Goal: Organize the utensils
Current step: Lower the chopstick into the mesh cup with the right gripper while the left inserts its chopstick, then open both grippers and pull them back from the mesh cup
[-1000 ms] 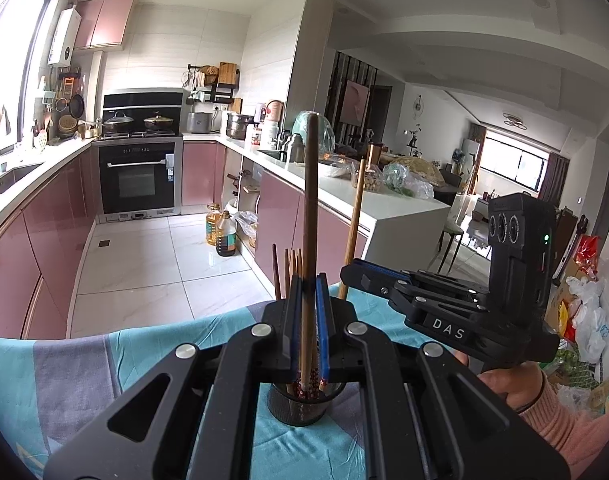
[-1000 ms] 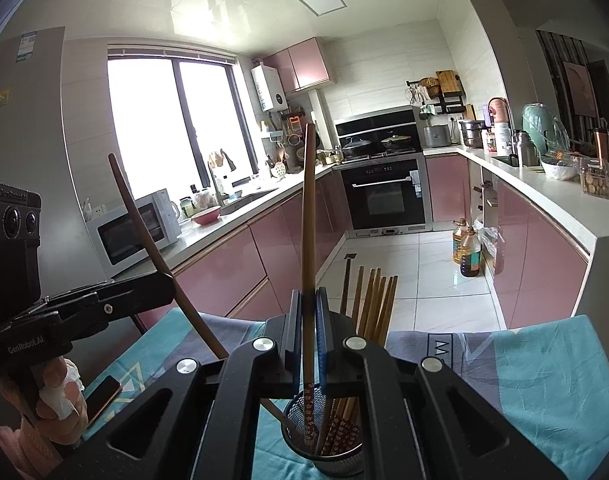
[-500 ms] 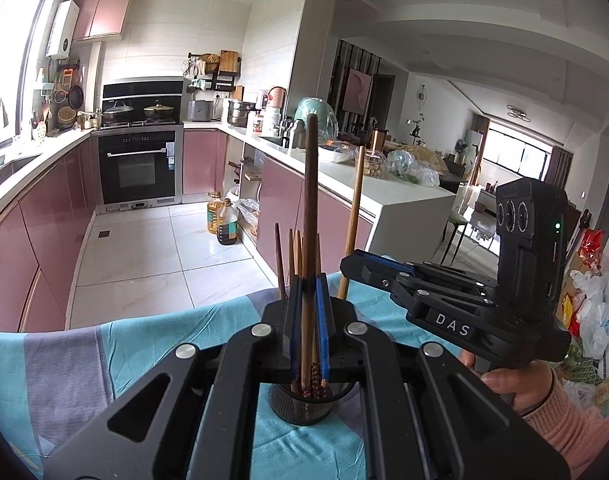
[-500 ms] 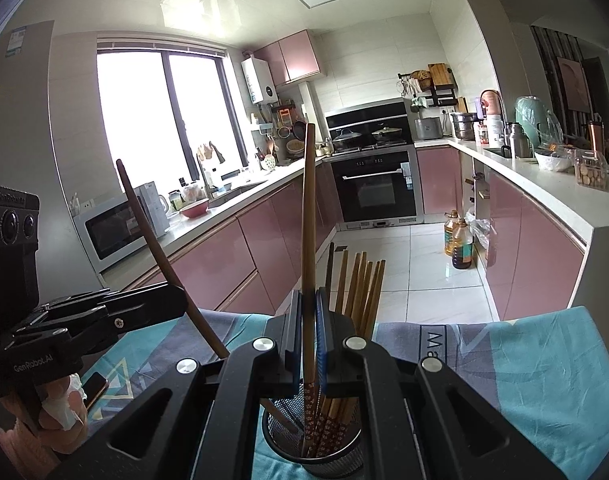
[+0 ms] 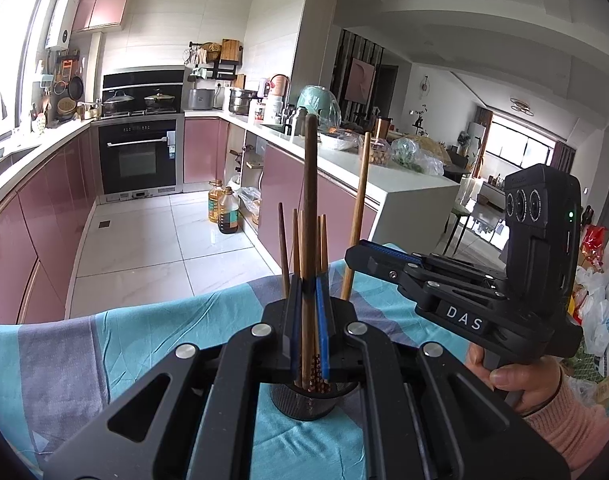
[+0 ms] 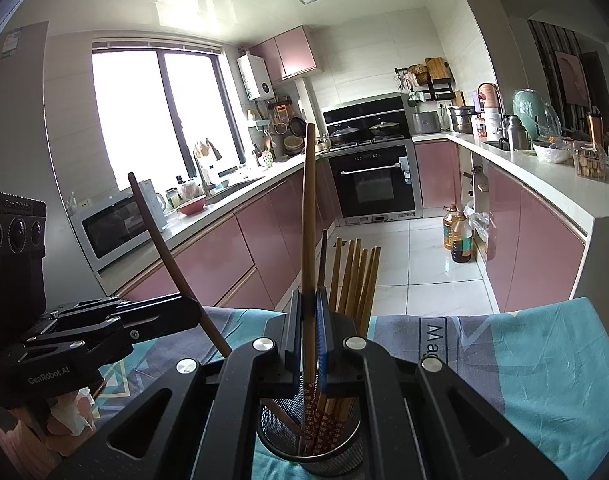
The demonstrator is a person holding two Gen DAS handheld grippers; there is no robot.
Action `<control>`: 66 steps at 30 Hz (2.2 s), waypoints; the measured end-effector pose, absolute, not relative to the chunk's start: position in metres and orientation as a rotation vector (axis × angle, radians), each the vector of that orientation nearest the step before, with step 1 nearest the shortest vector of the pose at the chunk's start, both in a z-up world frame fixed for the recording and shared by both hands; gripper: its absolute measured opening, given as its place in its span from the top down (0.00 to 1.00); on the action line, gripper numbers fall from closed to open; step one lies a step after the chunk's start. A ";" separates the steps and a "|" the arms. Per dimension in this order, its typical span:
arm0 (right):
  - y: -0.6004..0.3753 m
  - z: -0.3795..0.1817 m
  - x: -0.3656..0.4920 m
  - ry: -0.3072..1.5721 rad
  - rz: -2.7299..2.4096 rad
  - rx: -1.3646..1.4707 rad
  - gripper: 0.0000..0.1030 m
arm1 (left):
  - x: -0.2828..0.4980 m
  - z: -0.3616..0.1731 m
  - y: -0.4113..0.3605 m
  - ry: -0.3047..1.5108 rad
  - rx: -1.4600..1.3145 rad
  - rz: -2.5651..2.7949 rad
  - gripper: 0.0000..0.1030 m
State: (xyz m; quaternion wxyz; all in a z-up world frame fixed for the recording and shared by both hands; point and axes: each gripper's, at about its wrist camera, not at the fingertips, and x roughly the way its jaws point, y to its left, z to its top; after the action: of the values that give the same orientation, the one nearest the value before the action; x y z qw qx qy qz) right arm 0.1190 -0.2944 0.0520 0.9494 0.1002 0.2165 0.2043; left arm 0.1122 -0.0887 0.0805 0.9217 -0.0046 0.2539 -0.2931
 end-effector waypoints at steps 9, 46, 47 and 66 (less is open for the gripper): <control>-0.294 0.046 0.123 0.454 0.414 0.206 0.95 | 0.113 0.078 -0.090 0.535 -0.006 -0.603 0.93; -0.292 0.007 0.137 0.578 0.402 0.242 0.92 | 0.161 0.035 -0.114 0.683 0.041 -0.615 0.92; -0.292 0.006 0.135 0.580 0.406 0.243 0.92 | 0.160 0.033 -0.113 0.681 0.038 -0.615 0.92; -0.277 0.007 0.070 0.447 0.341 0.068 0.08 | 0.109 0.020 -0.034 0.460 -0.029 -0.297 0.05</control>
State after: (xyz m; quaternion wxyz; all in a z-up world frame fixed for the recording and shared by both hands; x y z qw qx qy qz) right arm 0.0704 -0.2768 0.0070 0.9602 0.0335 0.2206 0.1680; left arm 0.1090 -0.0336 0.0201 0.9626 -0.0144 0.2273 -0.1466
